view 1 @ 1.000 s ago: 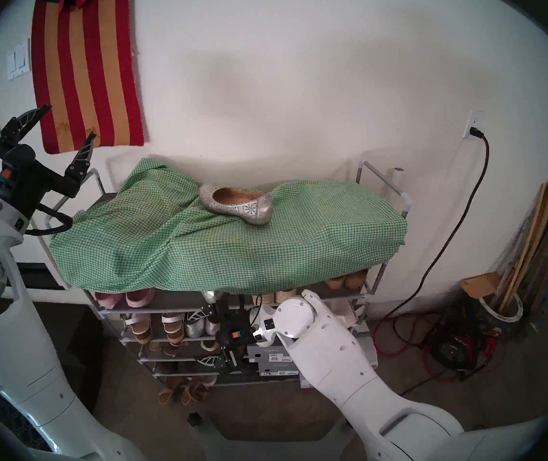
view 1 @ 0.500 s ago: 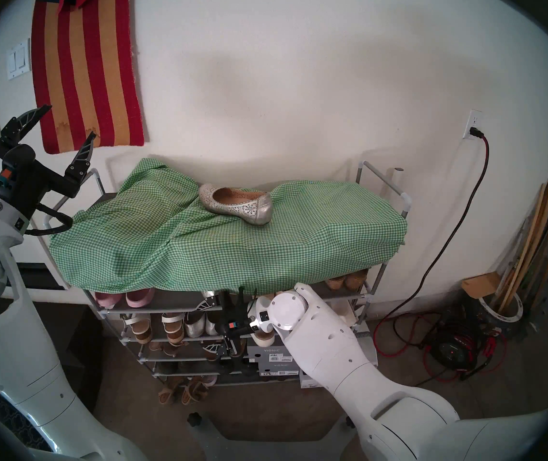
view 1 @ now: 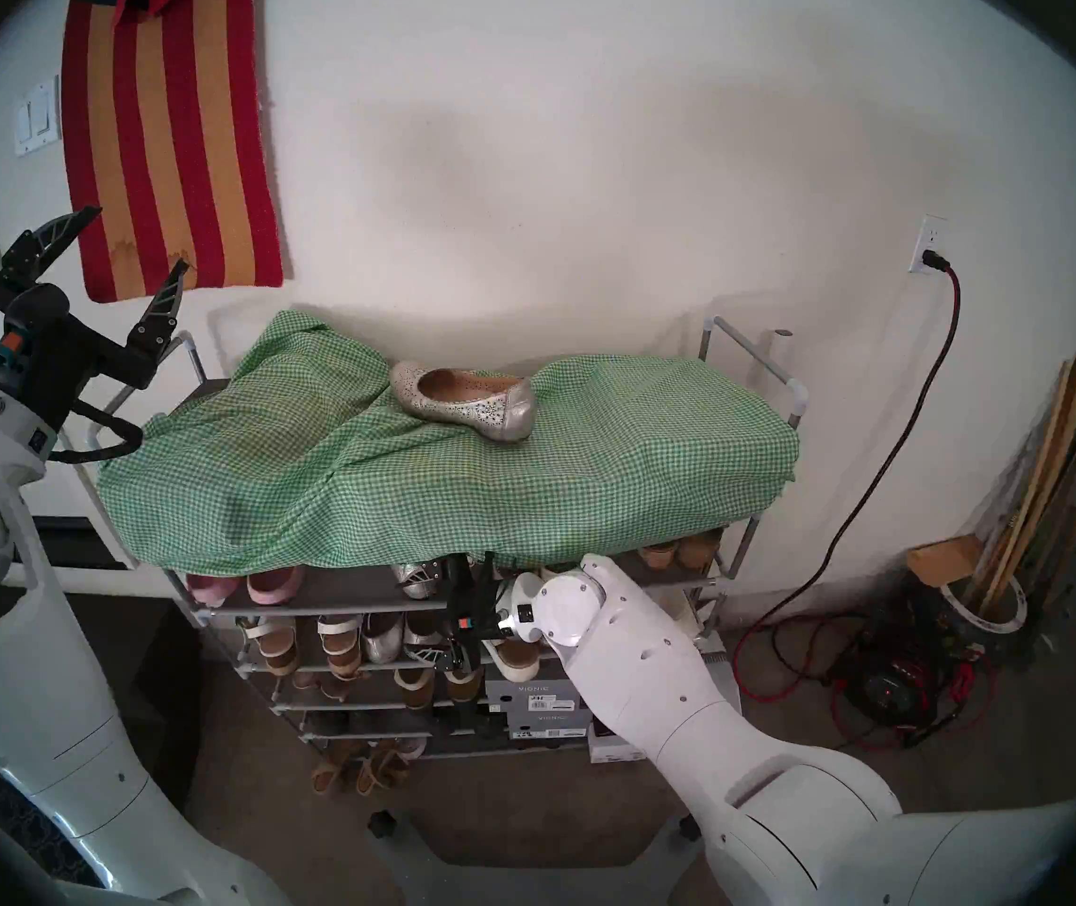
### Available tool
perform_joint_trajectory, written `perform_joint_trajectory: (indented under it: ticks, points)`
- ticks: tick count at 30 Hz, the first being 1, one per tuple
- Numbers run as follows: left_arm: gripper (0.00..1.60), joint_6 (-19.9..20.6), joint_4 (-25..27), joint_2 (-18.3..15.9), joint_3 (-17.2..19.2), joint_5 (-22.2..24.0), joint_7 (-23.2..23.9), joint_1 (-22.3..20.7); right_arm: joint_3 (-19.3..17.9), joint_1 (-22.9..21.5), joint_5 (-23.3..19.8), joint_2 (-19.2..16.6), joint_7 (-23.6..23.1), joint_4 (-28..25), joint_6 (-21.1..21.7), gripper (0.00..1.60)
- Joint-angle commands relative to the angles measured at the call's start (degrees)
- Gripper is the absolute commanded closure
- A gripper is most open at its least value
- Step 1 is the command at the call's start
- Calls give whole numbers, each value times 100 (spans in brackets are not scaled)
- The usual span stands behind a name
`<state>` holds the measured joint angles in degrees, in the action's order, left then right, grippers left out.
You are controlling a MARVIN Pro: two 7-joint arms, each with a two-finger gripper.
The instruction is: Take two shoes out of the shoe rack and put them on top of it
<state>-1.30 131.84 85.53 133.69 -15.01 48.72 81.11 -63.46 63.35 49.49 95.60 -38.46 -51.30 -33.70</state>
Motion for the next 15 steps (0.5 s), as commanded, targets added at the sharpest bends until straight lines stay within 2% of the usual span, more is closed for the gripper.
perform_joint_trajectory:
  ticks: [1, 9, 10, 13, 15]
  points:
    - [0, 5, 6, -11, -15, -18, 14, 8, 25, -142, 259, 115, 620, 261, -63, 0]
    - [0, 3, 6, -5, -13, -23, 21, 3, 24, -318, 504, 211, 1174, 755, -85, 0]
    - [0, 2, 6, -3, -12, -24, 24, 1, 30, -369, 590, 249, 1422, 906, -86, 0]
    - [0, 1, 6, 0, -11, -25, 27, -2, 27, -493, 695, 314, 1744, 1155, -86, 0]
    - [0, 0, 6, 1, -10, -25, 28, -3, 21, -532, 708, 334, 1811, 1215, -84, 0]
